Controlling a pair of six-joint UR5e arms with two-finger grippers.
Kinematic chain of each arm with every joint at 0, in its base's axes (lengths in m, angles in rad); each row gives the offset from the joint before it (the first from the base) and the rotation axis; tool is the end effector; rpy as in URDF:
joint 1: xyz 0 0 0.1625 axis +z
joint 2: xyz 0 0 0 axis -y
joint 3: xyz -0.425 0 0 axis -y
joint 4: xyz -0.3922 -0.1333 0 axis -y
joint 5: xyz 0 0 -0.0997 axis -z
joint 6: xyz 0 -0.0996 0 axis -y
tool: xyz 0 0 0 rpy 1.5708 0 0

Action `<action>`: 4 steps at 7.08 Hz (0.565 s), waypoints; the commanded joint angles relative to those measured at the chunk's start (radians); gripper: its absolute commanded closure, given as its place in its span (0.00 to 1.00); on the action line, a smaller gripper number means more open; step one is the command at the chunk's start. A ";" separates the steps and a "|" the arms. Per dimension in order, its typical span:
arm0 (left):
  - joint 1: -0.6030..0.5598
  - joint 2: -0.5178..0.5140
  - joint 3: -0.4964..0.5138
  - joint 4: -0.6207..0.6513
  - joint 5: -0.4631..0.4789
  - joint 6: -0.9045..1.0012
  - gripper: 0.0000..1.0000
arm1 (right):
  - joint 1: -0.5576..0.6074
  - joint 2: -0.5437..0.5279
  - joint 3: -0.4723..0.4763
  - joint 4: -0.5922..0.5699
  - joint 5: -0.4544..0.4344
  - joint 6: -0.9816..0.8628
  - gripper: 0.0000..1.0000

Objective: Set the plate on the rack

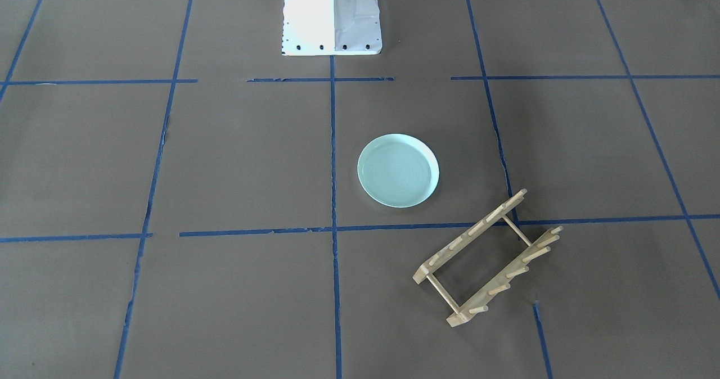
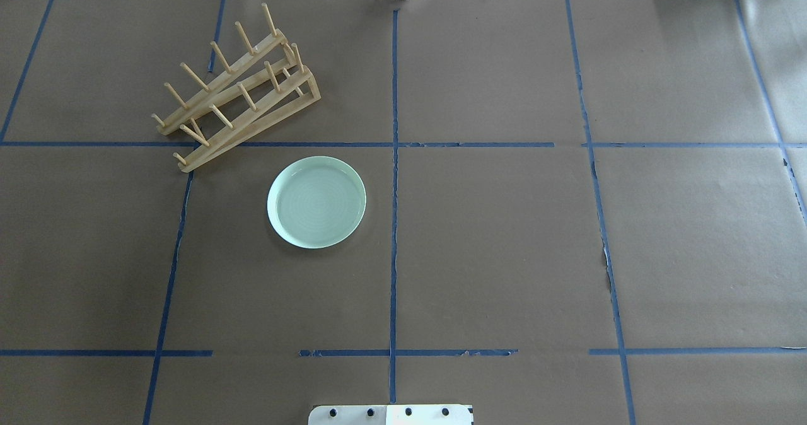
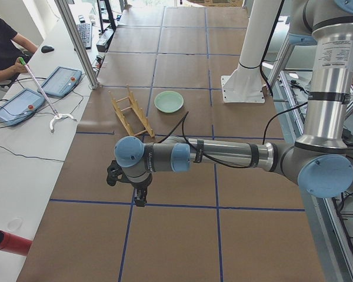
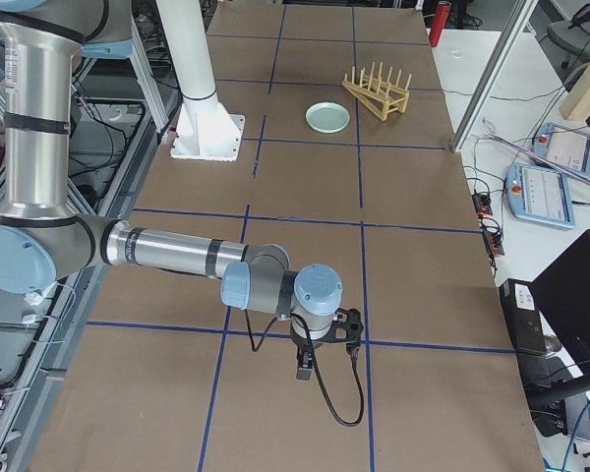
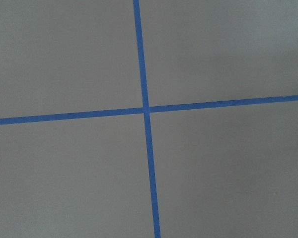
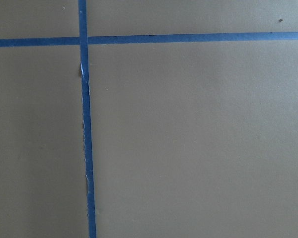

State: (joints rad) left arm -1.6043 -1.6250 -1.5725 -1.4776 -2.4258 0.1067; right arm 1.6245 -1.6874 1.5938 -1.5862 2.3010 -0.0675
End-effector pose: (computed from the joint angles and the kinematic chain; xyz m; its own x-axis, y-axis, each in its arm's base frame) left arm -0.0753 -0.5096 0.6340 0.6547 0.0566 -0.7537 -0.0365 0.9984 0.0432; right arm 0.0900 -0.4279 0.7059 0.7420 0.0452 0.6689 -0.0033 0.9980 -0.0638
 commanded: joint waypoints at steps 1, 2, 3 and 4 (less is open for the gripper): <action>-0.017 -0.007 -0.019 0.011 0.011 -0.005 0.00 | 0.000 0.000 0.000 0.000 0.000 0.000 0.00; -0.020 -0.012 -0.065 0.010 0.017 -0.016 0.00 | 0.000 0.000 0.000 0.000 0.000 0.000 0.00; -0.025 0.028 -0.098 0.005 0.011 -0.018 0.00 | 0.000 0.000 0.000 0.000 0.000 0.000 0.00; -0.029 0.066 -0.087 -0.007 0.046 -0.010 0.00 | 0.000 0.000 0.000 0.000 0.000 0.000 0.00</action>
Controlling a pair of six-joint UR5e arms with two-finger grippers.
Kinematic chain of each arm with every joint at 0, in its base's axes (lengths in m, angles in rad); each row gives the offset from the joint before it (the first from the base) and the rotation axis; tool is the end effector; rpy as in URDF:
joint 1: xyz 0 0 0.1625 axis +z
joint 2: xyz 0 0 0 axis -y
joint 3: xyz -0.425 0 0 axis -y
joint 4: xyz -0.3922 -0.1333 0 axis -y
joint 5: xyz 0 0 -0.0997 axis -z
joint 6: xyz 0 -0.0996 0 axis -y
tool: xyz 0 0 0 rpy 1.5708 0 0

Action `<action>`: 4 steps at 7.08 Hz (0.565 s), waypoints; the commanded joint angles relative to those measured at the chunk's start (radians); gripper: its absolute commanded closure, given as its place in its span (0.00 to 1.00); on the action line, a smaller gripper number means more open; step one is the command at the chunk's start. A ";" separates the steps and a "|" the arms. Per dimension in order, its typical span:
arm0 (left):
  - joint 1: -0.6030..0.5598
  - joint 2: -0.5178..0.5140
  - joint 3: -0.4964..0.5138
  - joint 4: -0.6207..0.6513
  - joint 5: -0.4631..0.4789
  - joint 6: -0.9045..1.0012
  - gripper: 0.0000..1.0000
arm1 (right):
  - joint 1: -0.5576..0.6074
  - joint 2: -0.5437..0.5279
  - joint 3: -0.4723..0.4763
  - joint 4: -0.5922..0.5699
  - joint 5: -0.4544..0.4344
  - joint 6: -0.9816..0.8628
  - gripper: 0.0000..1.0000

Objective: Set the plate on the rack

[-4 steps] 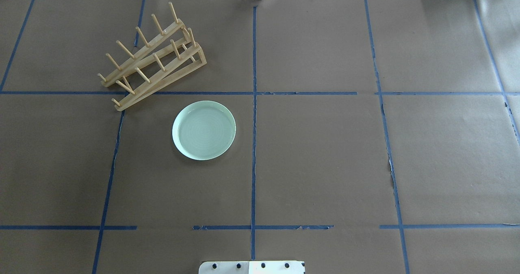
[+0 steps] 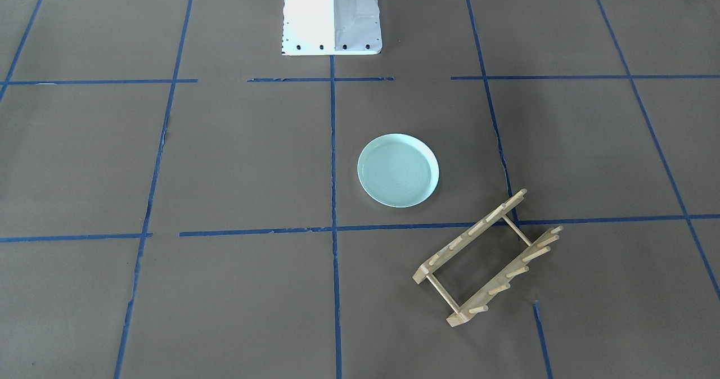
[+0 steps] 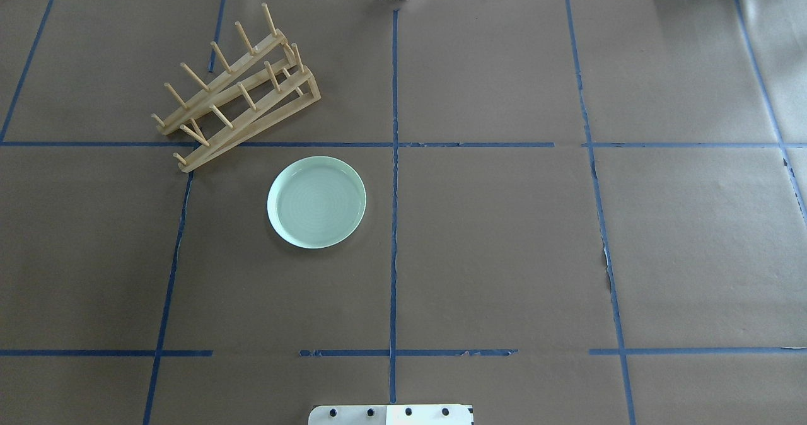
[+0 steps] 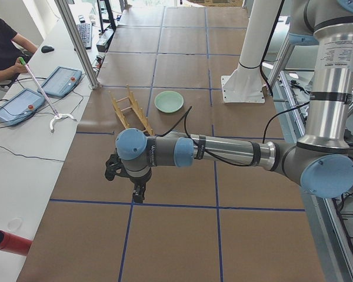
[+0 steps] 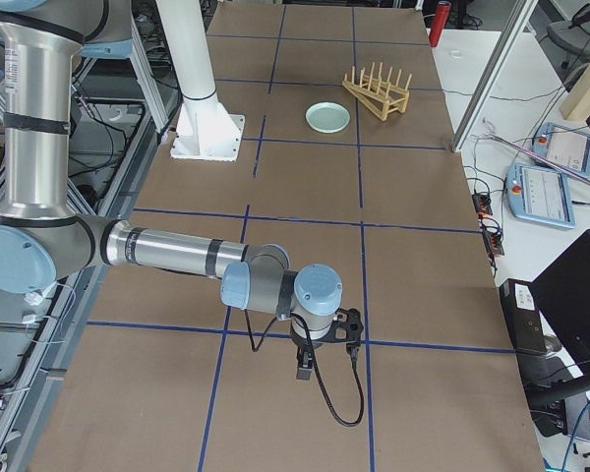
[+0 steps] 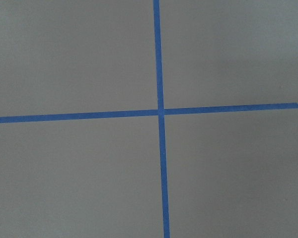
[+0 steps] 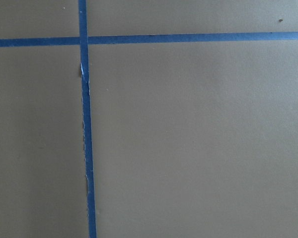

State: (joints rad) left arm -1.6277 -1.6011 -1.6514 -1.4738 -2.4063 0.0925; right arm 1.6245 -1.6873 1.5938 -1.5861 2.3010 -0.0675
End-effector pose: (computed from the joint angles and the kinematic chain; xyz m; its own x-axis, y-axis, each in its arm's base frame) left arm -0.0880 -0.4991 0.6093 0.6727 0.0645 -0.7371 -0.0053 0.9966 0.0824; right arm 0.0900 -0.4279 0.7058 0.7420 0.0451 0.6689 -0.0033 0.9980 -0.0636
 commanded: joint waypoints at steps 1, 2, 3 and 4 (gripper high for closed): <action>-0.027 0.076 -0.019 -0.049 0.026 0.004 0.00 | 0.000 0.000 0.000 0.000 0.000 0.000 0.00; -0.023 0.063 -0.034 -0.133 0.023 -0.057 0.00 | 0.000 0.000 0.000 0.000 0.000 0.000 0.00; 0.000 0.061 -0.118 -0.182 0.013 -0.341 0.00 | 0.000 0.000 0.000 0.000 0.000 0.000 0.00; 0.064 0.061 -0.180 -0.272 0.006 -0.592 0.00 | 0.000 0.000 0.000 0.000 0.000 0.000 0.00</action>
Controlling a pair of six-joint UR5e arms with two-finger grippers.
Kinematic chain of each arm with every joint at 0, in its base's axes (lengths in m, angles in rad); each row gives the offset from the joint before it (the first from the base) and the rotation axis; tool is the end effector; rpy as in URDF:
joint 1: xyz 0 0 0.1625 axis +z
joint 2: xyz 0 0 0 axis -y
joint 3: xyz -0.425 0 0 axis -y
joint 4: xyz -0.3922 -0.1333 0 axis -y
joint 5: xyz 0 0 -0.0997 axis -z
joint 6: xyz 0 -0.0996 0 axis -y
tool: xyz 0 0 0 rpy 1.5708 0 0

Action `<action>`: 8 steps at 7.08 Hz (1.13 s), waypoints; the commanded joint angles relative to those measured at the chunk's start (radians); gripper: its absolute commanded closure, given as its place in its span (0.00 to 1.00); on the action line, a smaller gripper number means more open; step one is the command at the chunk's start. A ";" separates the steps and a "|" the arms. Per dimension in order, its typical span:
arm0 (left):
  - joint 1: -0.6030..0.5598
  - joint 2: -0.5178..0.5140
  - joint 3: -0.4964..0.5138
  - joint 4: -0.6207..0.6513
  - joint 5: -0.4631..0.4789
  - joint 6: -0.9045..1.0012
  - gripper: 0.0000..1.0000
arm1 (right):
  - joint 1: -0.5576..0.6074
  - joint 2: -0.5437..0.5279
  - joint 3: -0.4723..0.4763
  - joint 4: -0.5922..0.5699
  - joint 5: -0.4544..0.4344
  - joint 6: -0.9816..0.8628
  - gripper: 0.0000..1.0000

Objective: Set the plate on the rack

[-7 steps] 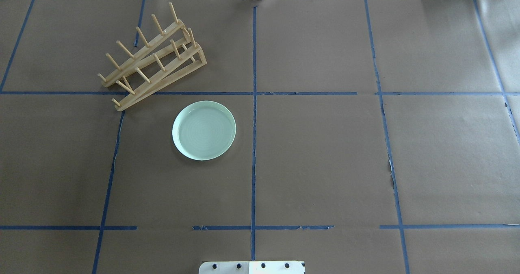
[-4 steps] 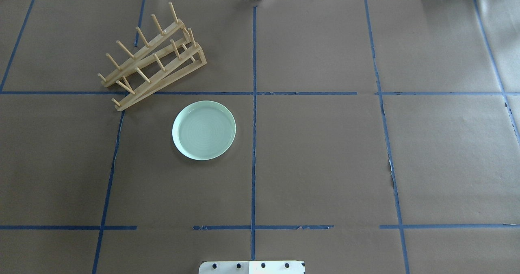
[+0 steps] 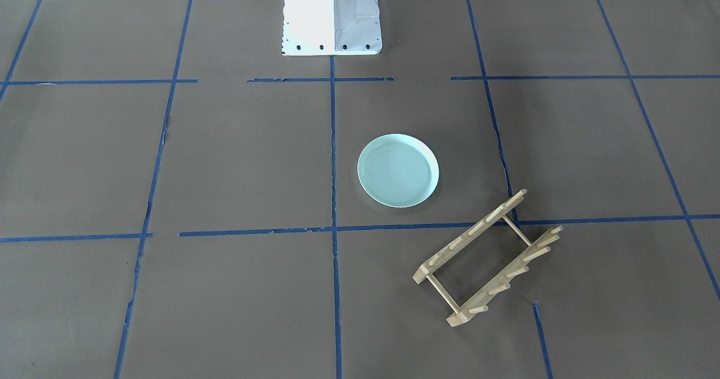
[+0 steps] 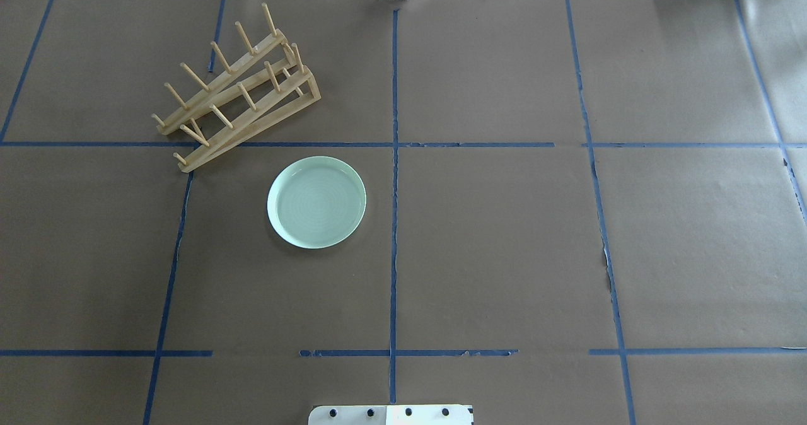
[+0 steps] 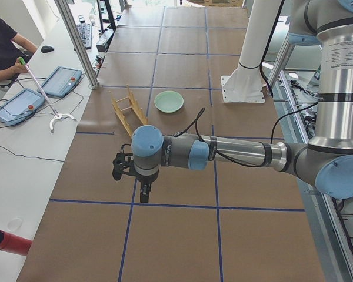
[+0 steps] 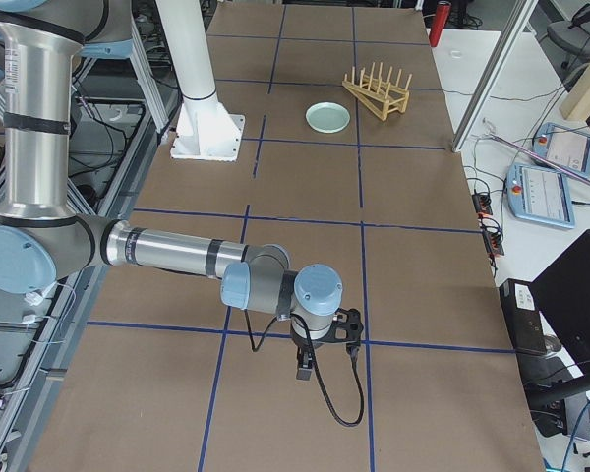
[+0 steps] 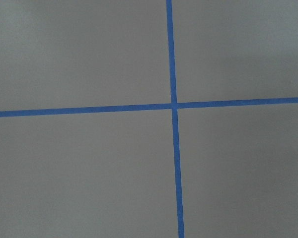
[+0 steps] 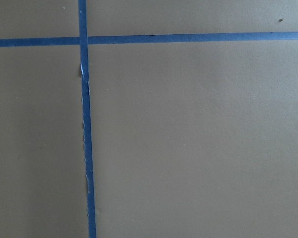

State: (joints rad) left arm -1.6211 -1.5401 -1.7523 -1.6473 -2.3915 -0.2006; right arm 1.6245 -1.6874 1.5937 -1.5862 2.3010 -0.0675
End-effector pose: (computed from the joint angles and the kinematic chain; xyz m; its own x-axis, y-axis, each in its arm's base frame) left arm -0.0848 -0.4835 0.5721 0.6656 -0.0661 -0.7434 0.1853 0.9795 0.0788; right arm 0.0900 -0.4279 0.7059 0.7420 0.0453 0.6689 -0.0033 0.9979 -0.0639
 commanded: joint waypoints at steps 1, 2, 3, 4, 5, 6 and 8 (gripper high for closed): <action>0.160 -0.008 -0.090 -0.188 -0.002 -0.535 0.00 | 0.000 -0.002 0.000 0.000 0.000 0.000 0.00; 0.220 -0.015 -0.095 -0.280 0.002 -0.719 0.00 | 0.000 0.000 0.000 0.000 0.000 0.000 0.00; 0.310 -0.035 -0.117 -0.351 0.008 -0.855 0.00 | 0.000 0.000 0.000 0.000 0.000 0.000 0.00; 0.433 -0.126 -0.125 -0.344 0.055 -1.017 0.00 | 0.000 0.000 0.000 0.000 0.000 0.000 0.00; 0.567 -0.223 -0.110 -0.336 0.128 -1.206 0.00 | 0.000 0.000 0.000 0.000 0.000 0.000 0.00; 0.727 -0.304 -0.092 -0.271 0.212 -1.318 0.00 | 0.000 0.000 0.000 0.000 0.000 0.000 0.00; 0.858 -0.553 0.035 -0.091 0.245 -1.327 0.00 | 0.000 0.000 0.000 0.000 0.000 0.000 0.00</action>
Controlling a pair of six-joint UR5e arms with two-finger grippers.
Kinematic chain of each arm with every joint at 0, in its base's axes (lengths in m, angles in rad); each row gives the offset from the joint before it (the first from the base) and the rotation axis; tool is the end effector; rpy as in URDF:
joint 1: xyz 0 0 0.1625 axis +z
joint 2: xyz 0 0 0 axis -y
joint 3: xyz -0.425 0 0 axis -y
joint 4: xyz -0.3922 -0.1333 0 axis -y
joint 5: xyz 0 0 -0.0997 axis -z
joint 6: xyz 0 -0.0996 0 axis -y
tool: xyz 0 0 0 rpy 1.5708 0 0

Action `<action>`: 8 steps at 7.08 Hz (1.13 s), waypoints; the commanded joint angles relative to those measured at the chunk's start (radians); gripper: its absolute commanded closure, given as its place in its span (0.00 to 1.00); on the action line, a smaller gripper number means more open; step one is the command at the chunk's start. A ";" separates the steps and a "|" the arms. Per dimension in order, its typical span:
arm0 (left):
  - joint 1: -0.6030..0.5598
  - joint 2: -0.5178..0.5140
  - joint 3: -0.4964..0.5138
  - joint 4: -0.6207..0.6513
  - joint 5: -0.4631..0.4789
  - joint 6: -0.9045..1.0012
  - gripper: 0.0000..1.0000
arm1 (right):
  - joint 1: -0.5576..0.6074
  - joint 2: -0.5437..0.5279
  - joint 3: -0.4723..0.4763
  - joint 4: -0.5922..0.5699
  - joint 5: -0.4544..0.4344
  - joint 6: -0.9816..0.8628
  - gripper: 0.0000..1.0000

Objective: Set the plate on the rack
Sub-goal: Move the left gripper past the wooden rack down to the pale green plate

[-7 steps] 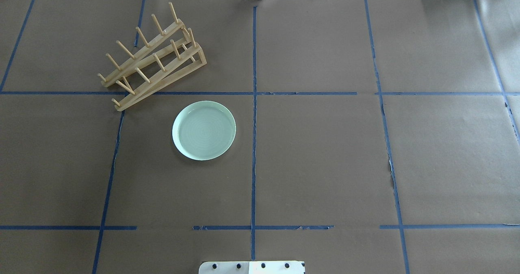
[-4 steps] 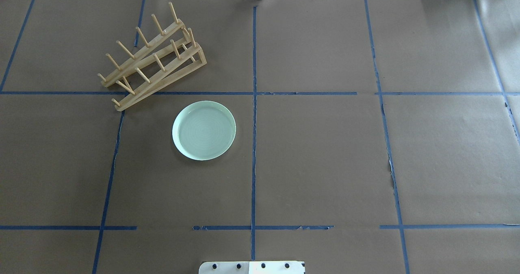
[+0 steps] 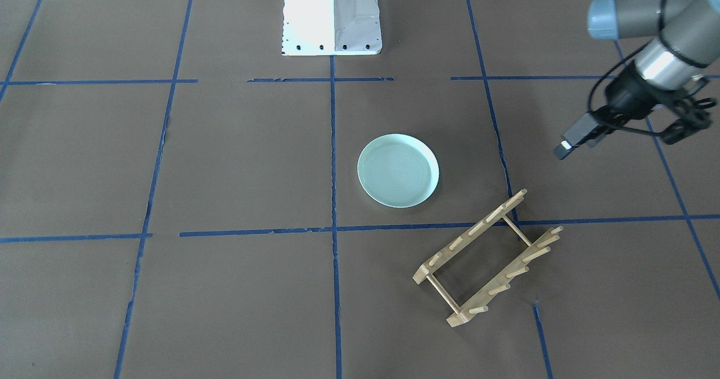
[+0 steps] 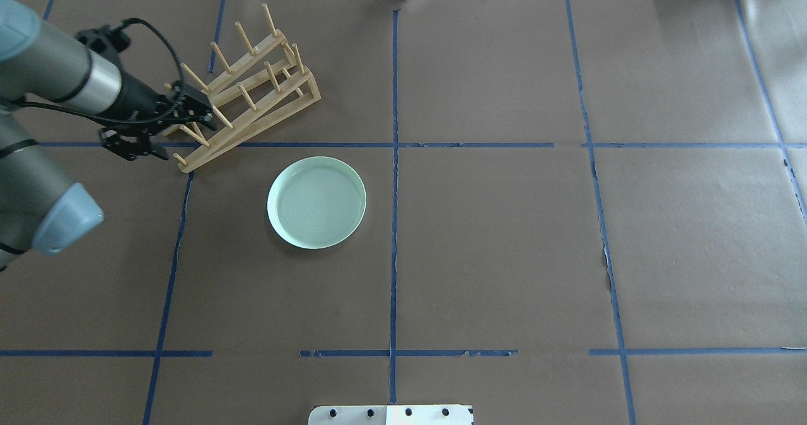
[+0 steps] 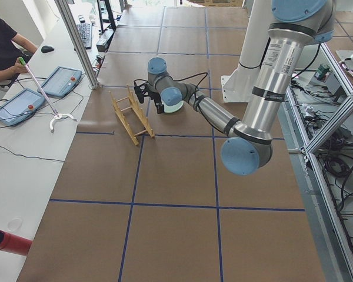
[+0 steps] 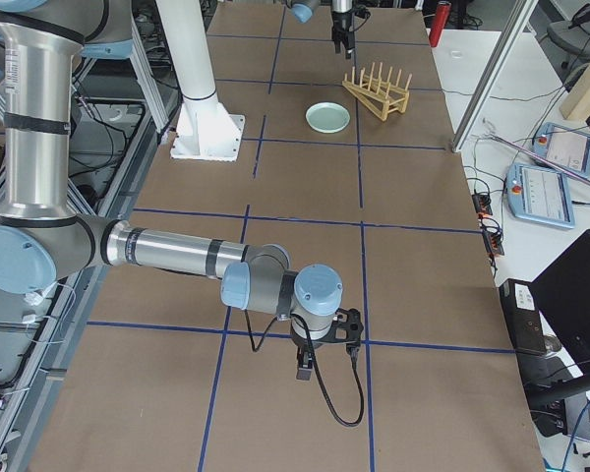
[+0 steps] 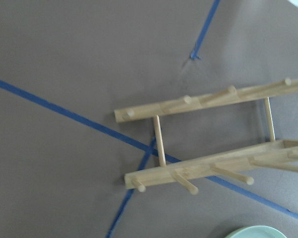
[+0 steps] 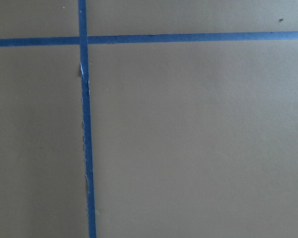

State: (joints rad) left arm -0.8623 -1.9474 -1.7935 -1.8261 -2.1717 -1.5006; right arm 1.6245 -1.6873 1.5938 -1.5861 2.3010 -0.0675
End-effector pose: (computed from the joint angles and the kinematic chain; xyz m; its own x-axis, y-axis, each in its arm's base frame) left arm 0.3369 -0.5115 0.3152 0.4506 -0.4369 -0.7785 0.3180 0.8934 -0.3174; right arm 0.0900 -0.4279 0.7058 0.7420 0.0451 0.6689 -0.0033 0.9980 -0.0636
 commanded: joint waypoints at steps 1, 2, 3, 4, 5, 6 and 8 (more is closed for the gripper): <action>0.147 -0.254 0.159 0.109 0.027 -0.027 0.00 | 0.000 0.000 0.000 0.000 0.000 0.000 0.00; 0.151 -0.330 0.228 0.117 0.059 -0.027 0.00 | 0.000 0.000 0.000 0.000 0.000 0.000 0.00; 0.164 -0.362 0.285 0.120 0.114 -0.026 0.00 | 0.000 0.000 0.000 0.000 0.000 0.000 0.00; 0.183 -0.395 0.351 0.119 0.115 -0.023 0.00 | 0.000 0.000 0.000 0.000 0.000 0.000 0.00; 0.203 -0.419 0.377 0.113 0.113 -0.023 0.02 | 0.000 -0.002 0.000 0.000 0.000 0.000 0.00; 0.215 -0.459 0.423 0.111 0.113 -0.024 0.02 | 0.000 0.000 0.000 0.000 0.000 0.000 0.00; 0.224 -0.508 0.523 0.108 0.115 -0.020 0.03 | 0.000 -0.002 0.000 0.000 0.000 0.000 0.00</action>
State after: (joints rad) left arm -0.6463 -2.4246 -1.3310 -1.7160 -2.0584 -1.5229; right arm 1.6245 -1.6878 1.5938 -1.5861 2.3010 -0.0675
